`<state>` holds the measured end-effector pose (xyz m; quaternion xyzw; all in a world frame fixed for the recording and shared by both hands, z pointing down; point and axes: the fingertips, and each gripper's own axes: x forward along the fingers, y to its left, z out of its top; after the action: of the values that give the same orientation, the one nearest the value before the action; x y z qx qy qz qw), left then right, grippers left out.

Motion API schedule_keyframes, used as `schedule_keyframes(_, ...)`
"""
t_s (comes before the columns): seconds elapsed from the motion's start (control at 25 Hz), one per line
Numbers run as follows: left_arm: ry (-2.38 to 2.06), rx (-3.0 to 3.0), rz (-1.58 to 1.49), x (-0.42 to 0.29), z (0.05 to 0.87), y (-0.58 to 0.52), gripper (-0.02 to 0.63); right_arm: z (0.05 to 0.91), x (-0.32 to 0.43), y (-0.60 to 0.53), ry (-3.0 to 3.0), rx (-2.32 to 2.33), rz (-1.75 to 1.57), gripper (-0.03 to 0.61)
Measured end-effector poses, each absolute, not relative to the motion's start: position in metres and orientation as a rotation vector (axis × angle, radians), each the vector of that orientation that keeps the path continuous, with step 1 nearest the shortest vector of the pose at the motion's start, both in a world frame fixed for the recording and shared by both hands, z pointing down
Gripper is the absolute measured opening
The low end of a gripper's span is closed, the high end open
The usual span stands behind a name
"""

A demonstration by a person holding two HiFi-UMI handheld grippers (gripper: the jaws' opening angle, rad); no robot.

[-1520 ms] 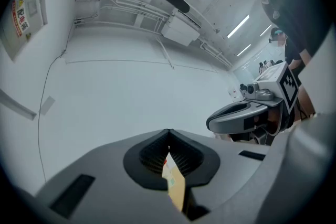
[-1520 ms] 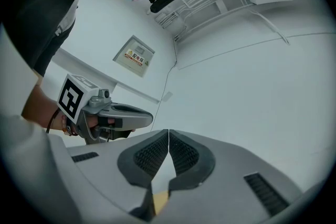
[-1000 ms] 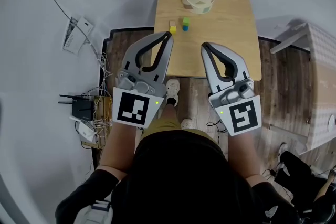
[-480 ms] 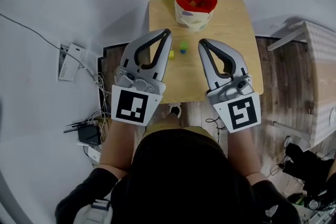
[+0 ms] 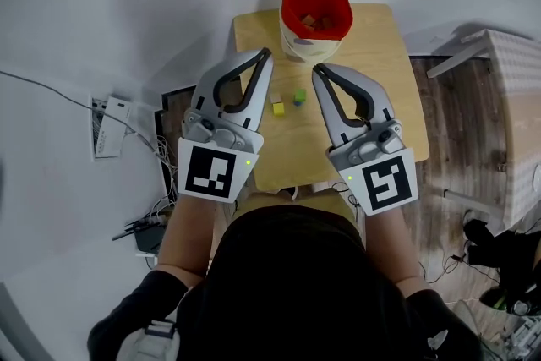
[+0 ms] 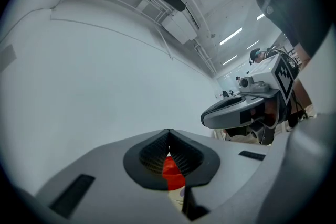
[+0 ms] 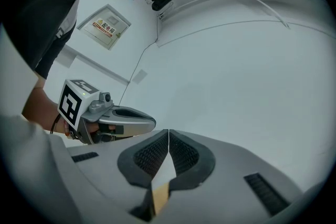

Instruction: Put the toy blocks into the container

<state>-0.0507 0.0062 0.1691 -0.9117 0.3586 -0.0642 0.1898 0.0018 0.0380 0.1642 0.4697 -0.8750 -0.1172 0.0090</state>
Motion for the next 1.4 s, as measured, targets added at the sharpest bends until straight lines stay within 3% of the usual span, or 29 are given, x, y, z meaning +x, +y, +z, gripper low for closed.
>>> schedule_keyframes(0.8, 1.014, -2.634, -0.243, -0.049, 0.218, -0.016, 0.009, 0.201, -0.003, 0.012, -2.712, 1.409, -0.238, 0.029)
schedule_keyframes(1.4, 1.067, -2.761, -0.432, -0.042, 0.315, -0.028, 0.009, 0.290, 0.010, -0.009, -2.680, 1.299, 0.019, 0.029)
